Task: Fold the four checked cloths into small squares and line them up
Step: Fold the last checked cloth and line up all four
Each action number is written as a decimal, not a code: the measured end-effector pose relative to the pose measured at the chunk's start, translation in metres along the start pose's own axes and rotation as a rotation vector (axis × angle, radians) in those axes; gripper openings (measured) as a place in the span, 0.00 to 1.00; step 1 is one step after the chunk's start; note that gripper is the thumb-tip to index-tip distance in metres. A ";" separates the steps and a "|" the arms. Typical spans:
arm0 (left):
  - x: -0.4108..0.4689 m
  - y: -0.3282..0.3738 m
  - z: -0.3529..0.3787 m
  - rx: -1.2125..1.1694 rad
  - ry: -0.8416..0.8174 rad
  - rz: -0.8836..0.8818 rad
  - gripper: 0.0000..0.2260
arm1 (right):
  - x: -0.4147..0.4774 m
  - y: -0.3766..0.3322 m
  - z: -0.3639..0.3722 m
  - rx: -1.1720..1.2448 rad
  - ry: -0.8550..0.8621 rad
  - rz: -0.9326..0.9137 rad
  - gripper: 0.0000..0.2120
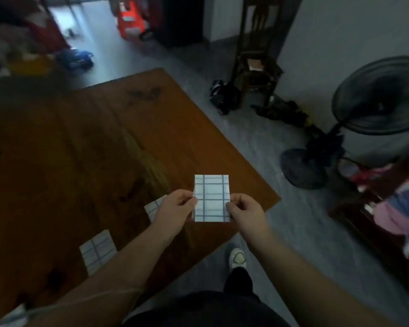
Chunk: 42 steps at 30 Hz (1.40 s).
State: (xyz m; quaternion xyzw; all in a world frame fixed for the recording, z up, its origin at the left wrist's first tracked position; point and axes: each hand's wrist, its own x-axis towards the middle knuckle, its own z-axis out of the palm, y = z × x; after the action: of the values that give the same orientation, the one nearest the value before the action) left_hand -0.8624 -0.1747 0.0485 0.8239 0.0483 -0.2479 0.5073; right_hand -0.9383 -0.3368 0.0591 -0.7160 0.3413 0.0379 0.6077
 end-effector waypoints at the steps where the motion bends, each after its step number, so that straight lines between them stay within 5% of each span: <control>1: 0.010 0.003 0.005 -0.003 0.017 -0.018 0.04 | 0.020 -0.001 -0.003 -0.035 -0.038 0.005 0.04; 9: 0.069 0.005 0.060 -0.109 0.090 -0.266 0.11 | 0.153 0.004 -0.035 -0.247 -0.404 -0.069 0.10; 18: 0.108 -0.016 0.108 -0.037 0.228 -0.439 0.14 | 0.215 0.027 -0.031 -0.450 -0.516 -0.072 0.12; 24: 0.105 -0.025 0.115 0.244 0.235 -0.379 0.21 | 0.227 0.036 -0.033 -0.736 -0.511 -0.173 0.14; 29: 0.091 -0.035 0.129 0.609 0.209 -0.156 0.31 | 0.225 0.051 -0.046 -1.004 -0.591 -0.542 0.19; 42: 0.103 -0.051 0.135 0.701 0.213 -0.056 0.26 | 0.228 0.058 -0.029 -1.107 -0.622 -0.653 0.22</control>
State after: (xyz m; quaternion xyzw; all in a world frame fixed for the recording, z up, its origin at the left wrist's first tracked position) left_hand -0.8378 -0.2845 -0.0891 0.9672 0.0353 -0.1761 0.1794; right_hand -0.8058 -0.4654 -0.0894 -0.9411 -0.1490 0.2243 0.2045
